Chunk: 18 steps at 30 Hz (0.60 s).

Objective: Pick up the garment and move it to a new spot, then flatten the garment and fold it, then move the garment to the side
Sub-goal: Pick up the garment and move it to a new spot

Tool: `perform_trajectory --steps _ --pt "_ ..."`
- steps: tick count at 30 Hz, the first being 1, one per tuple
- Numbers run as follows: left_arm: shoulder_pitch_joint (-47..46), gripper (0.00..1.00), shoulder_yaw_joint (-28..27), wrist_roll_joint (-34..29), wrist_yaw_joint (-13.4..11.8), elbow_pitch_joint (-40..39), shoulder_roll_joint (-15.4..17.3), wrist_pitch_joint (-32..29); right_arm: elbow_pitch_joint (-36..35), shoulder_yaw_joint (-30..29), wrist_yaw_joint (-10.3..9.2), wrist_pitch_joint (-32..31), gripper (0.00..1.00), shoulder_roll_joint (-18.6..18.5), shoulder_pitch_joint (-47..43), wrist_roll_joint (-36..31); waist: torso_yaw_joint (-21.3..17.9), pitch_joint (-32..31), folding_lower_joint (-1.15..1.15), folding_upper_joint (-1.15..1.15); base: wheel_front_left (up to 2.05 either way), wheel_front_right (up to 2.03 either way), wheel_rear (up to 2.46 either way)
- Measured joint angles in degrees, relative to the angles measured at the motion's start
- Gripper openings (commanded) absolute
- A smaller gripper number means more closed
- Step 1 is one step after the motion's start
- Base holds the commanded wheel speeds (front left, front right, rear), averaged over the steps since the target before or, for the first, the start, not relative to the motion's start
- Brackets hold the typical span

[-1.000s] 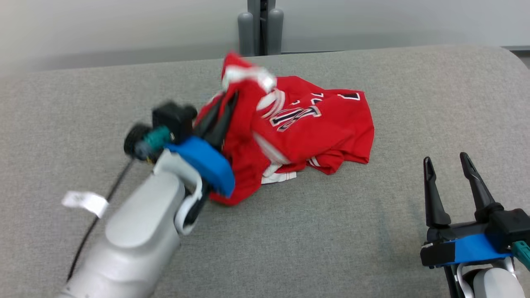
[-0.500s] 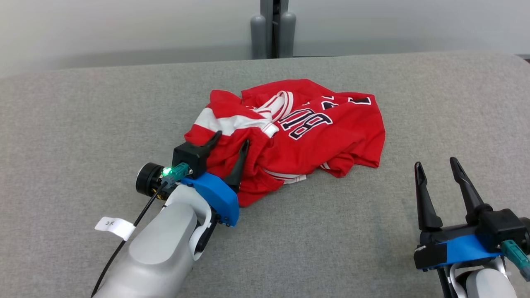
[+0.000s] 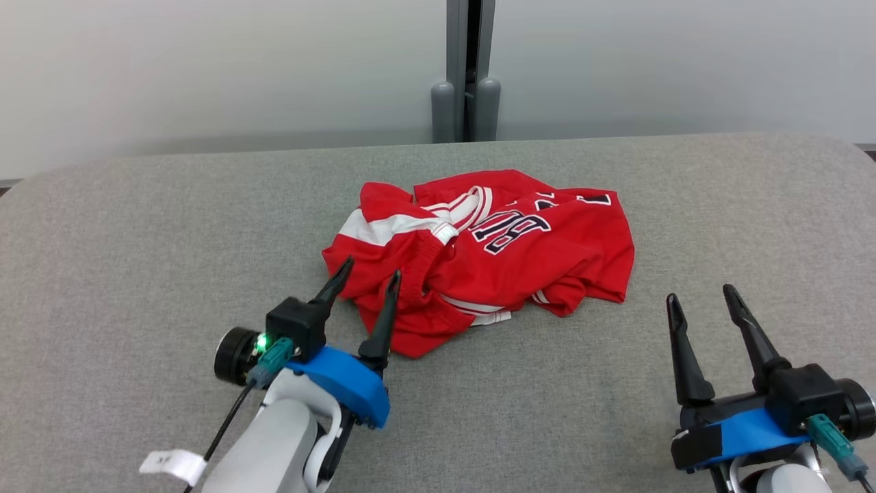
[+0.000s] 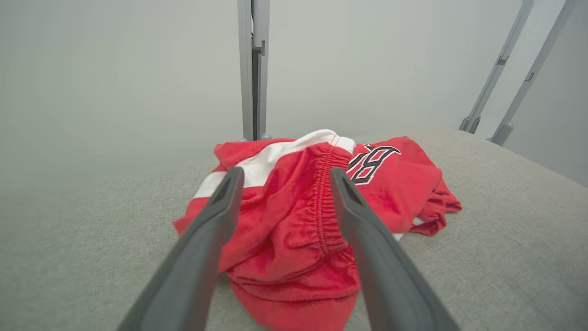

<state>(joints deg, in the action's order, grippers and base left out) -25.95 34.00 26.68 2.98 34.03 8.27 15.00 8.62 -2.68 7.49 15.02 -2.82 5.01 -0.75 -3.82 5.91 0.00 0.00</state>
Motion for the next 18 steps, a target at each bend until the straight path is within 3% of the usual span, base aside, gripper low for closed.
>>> perform_trajectory --steps 11,18 --pt "16.27 1.0 -9.27 -2.49 -1.49 -10.05 -0.01 0.0 1.55 3.2 0.0 0.01 1.0 0.0 -3.38 0.93 -0.82 -2.61 0.0 0.0 0.0 0.0 0.0" --pt "18.01 1.0 -10.26 -6.46 -0.93 -11.58 -1.1 0.0 1.66 3.31 0.0 0.01 1.0 0.0 -3.42 1.34 -0.7 -1.88 0.0 0.0 0.0 0.0 0.0"
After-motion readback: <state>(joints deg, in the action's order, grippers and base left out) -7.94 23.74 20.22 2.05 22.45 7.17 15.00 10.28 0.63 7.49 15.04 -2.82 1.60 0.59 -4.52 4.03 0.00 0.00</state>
